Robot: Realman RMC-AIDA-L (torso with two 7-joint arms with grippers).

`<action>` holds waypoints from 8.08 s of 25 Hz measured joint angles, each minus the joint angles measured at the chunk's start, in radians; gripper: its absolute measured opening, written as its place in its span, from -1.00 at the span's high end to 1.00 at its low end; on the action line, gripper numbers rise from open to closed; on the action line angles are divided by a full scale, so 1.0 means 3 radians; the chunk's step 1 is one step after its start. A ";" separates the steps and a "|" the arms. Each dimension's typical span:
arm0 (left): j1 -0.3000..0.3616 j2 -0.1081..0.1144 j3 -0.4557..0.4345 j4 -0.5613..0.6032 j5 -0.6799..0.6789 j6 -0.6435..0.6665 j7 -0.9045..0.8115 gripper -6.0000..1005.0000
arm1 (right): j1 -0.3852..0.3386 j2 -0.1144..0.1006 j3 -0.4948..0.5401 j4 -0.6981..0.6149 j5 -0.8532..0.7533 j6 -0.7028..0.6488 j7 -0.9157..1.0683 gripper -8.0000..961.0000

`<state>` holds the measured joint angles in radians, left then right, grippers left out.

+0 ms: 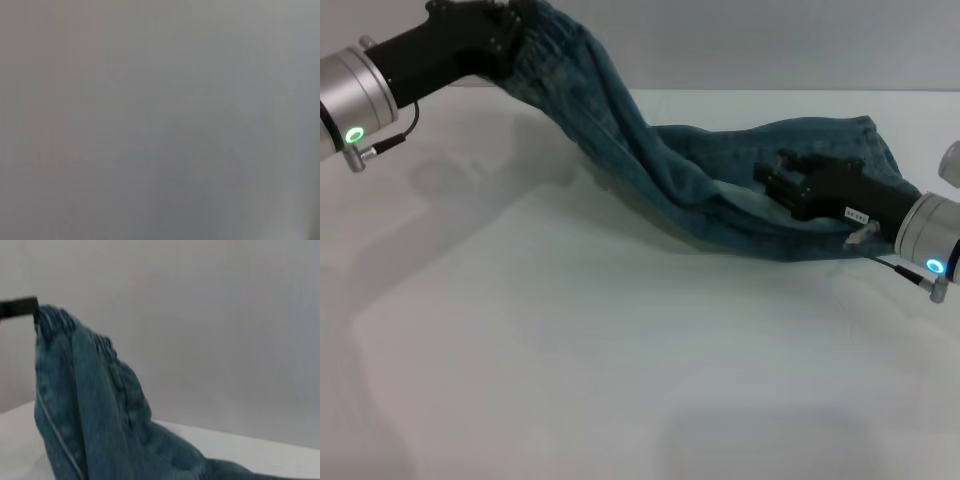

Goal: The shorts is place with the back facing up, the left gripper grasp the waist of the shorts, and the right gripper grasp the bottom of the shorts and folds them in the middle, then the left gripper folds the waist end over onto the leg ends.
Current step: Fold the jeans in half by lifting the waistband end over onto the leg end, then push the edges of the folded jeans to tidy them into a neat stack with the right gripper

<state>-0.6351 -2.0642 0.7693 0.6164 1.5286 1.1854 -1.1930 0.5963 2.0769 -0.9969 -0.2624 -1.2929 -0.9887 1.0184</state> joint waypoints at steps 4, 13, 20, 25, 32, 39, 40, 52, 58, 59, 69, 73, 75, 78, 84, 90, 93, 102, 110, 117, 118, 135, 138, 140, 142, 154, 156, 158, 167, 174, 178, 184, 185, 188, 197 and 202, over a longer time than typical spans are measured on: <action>-0.0026 -0.0004 0.0003 0.0016 -0.0014 0.0135 -0.0043 0.98 | 0.0015 0.0013 -0.0001 0.0009 0.0001 0.0031 -0.0009 0.19; -0.0030 0.0002 0.0002 0.0084 -0.0041 0.0452 -0.0155 0.98 | 0.0202 0.0020 -0.0006 0.0104 0.0001 0.0047 -0.0003 0.19; -0.0031 0.0008 0.0016 0.0160 -0.0060 0.0563 -0.0219 0.98 | 0.0530 0.0033 -0.0014 0.0451 -0.0016 0.0017 0.0002 0.19; -0.0031 0.0009 0.0038 0.0188 -0.0064 0.0575 -0.0250 0.98 | 0.0696 0.0042 -0.0093 0.0600 -0.0028 -0.0119 0.0167 0.19; -0.0030 0.0009 0.0099 0.0190 -0.0064 0.0578 -0.0252 0.98 | 0.0914 0.0047 -0.0294 0.0595 -0.0028 -0.0223 0.0470 0.19; -0.0030 0.0004 0.0125 0.0190 -0.0064 0.0575 -0.0252 0.98 | 0.1106 0.0047 -0.0423 0.0568 -0.0027 -0.0355 0.0724 0.19; -0.0030 0.0004 0.0125 0.0190 -0.0064 0.0575 -0.0252 0.98 | 0.1131 0.0046 -0.0437 0.0566 -0.0027 -0.0357 0.0743 0.19; -0.0022 0.0003 0.0126 0.0176 -0.0063 0.0568 -0.0236 0.97 | 0.1176 0.0046 -0.0518 0.0556 -0.0026 -0.0289 0.0823 0.19; -0.0028 0.0003 0.0170 0.0170 -0.0060 0.0555 -0.0225 0.97 | 0.1288 0.0046 -0.0616 0.0549 -0.0025 -0.0319 0.0952 0.19; -0.0028 0.0003 0.0171 0.0170 -0.0060 0.0555 -0.0225 0.97 | 0.1306 0.0046 -0.0624 0.0546 -0.0024 -0.0335 0.0959 0.19; -0.0011 0.0009 0.0171 0.0159 -0.0057 0.0553 -0.0223 0.96 | 0.1384 0.0050 -0.0629 0.0559 -0.0026 -0.0392 0.1012 0.19; 0.0007 0.0009 0.0172 0.0159 -0.0046 0.0553 -0.0221 0.96 | 0.1118 0.0038 -0.0630 0.0445 -0.0027 -0.0367 0.1050 0.19; 0.0018 0.0009 0.0172 0.0159 -0.0045 0.0553 -0.0221 0.96 | 0.0920 0.0029 -0.0629 0.0344 -0.0021 -0.0352 0.1054 0.19; 0.0030 0.0008 0.0171 0.0159 -0.0045 0.0553 -0.0221 0.96 | 0.0649 0.0023 -0.0611 0.0186 -0.0009 -0.0332 0.1054 0.19; 0.0056 -0.0008 0.0283 0.0132 -0.0060 0.0554 -0.0221 0.95 | 0.0174 0.0016 -0.0578 -0.0125 0.0003 -0.0059 0.1029 0.19; 0.0028 -0.0016 0.0435 0.0060 -0.0159 0.0565 -0.0221 0.95 | -0.0040 0.0009 -0.0474 -0.0224 0.0202 0.0115 0.0800 0.19; 0.0034 -0.0018 0.0586 0.0057 -0.0313 0.0549 -0.0221 0.95 | -0.0093 0.0005 -0.0390 -0.0239 0.0315 0.0112 0.0734 0.19; 0.0060 -0.0027 0.1149 0.0057 -0.0818 0.0423 -0.0218 0.94 | -0.0130 -0.0003 -0.0270 -0.0275 0.0595 0.0093 0.0484 0.19; 0.0074 -0.0031 0.1598 0.0057 -0.1155 0.0257 -0.0179 0.94 | -0.0108 -0.0015 -0.0251 -0.0290 0.0624 0.0089 0.0478 0.19; 0.0088 -0.0032 0.1945 0.0049 -0.1490 0.0096 -0.0079 0.93 | -0.0158 -0.0015 -0.0239 -0.0387 0.0625 0.0089 0.0476 0.19; 0.0093 -0.0033 0.1948 0.0048 -0.1534 0.0096 -0.0078 0.93 | -0.0169 -0.0015 -0.0233 -0.0410 0.0625 0.0089 0.0470 0.19; 0.1096 0.0011 0.1575 -0.0480 -0.3631 0.0623 0.1186 0.07 | -0.0168 -0.0069 -0.0150 -0.1162 -0.0262 -0.1164 0.0850 0.19; 0.1242 0.0008 0.1382 -0.0629 -0.3721 0.0806 0.1280 -0.15 | -0.0035 -0.0094 -0.0150 -0.1334 -0.0705 -0.1557 0.1223 0.19; 0.1303 0.0008 0.1267 -0.0739 -0.3730 0.0902 0.1313 -0.32 | 0.0131 -0.0118 -0.0166 -0.1377 -0.1009 -0.1786 0.1523 0.19; 0.1336 0.0010 0.1171 -0.0863 -0.3731 0.0987 0.1335 -0.49 | 0.0340 -0.0131 -0.0243 -0.1366 -0.1295 -0.1955 0.1791 0.19; 0.1341 0.0001 0.1095 -0.1064 -0.3732 0.1047 0.1439 -0.48 | 0.1100 -0.0010 -0.1252 -0.1314 -0.2206 -0.2022 0.2690 0.19; 0.1343 -0.0001 0.1092 -0.1102 -0.3733 0.1063 0.1440 -0.48 | 0.1119 -0.0007 -0.1451 -0.1316 -0.2209 -0.1946 0.2780 0.19; 0.1343 -0.0002 0.1087 -0.1154 -0.3735 0.1085 0.1440 -0.48 | 0.1120 -0.0003 -0.1626 -0.1314 -0.2213 -0.1823 0.2851 0.19; 0.1317 0.0003 0.1084 -0.1223 -0.3738 0.1095 0.1441 -0.47 | 0.1068 0.0019 -0.1941 -0.1286 -0.2206 -0.1314 0.2885 0.19; 0.1292 0.0000 0.1081 -0.1228 -0.3741 0.1082 0.1441 -0.47 | 0.1038 0.0031 -0.2133 -0.1281 -0.2190 -0.0854 0.2936 0.19; 0.1277 0.0001 0.1081 -0.1231 -0.3741 0.1040 0.1441 -0.47 | 0.1039 0.0039 -0.2184 -0.1299 -0.2131 -0.0585 0.2936 0.19; 0.1273 0.0008 0.1081 -0.1232 -0.3737 0.0999 0.1441 -0.47 | 0.1057 0.0036 -0.2268 -0.1311 -0.1993 -0.0310 0.2903 0.19; 0.1272 0.0008 0.1081 -0.1232 -0.3737 0.0993 0.1448 -0.47 | 0.1062 0.0036 -0.2286 -0.1311 -0.1988 -0.0255 0.2902 0.19; 0.1269 0.0009 0.1081 -0.1232 -0.3737 0.0989 0.1470 -0.47 | 0.1081 0.0036 -0.2348 -0.1312 -0.1969 -0.0080 0.2901 0.19; 0.1268 0.0014 0.1076 -0.1231 -0.3741 0.0988 0.1502 -0.47 | 0.1073 0.0040 -0.2390 -0.1294 -0.1793 0.0342 0.2903 0.19; 0.1268 0.0017 0.1070 -0.1231 -0.3741 0.0979 0.1516 -0.47 | 0.1046 0.0036 -0.2392 -0.1355 -0.1689 0.0358 0.2902 0.19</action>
<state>-0.2547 -2.0593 1.0904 0.2470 0.4064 1.4790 -0.7382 0.9100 2.0877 -1.7144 -0.6689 -1.7994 -0.8811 1.8888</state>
